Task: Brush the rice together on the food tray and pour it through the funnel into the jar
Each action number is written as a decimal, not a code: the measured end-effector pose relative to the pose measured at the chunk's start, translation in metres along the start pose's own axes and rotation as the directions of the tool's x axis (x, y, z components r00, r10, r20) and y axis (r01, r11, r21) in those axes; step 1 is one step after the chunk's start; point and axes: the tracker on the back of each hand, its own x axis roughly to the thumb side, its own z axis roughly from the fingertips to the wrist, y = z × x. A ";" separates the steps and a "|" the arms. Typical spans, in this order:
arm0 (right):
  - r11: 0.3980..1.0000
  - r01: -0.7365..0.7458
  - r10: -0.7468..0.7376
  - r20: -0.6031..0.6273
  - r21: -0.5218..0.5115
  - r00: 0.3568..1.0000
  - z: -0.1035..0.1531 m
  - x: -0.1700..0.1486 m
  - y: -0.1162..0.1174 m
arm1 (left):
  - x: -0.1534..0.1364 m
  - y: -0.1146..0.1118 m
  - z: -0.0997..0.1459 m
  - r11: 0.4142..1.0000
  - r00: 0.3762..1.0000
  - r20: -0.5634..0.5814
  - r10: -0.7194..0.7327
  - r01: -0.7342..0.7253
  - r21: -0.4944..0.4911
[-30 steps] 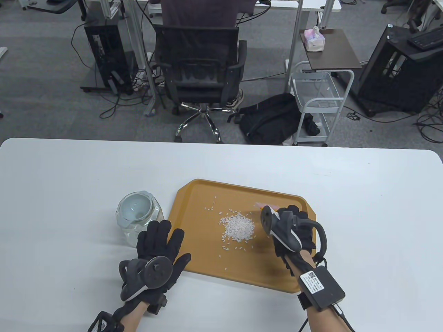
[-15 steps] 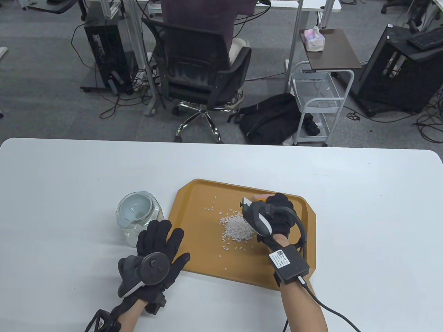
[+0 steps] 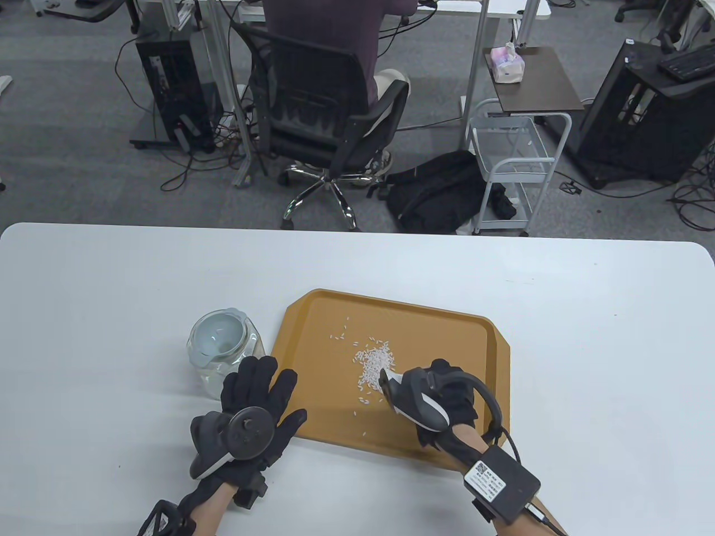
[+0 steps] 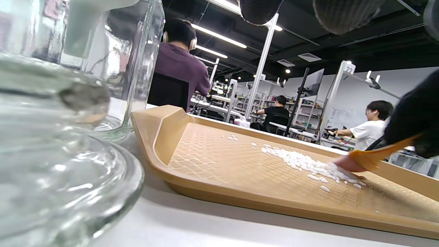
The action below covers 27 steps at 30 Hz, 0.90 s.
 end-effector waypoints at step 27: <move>0.997 -0.031 0.029 -0.019 -0.077 0.999 -0.027 -0.008 -0.008 | -0.002 -0.002 0.000 1.000 1.000 -0.026 0.003 -0.003 -0.008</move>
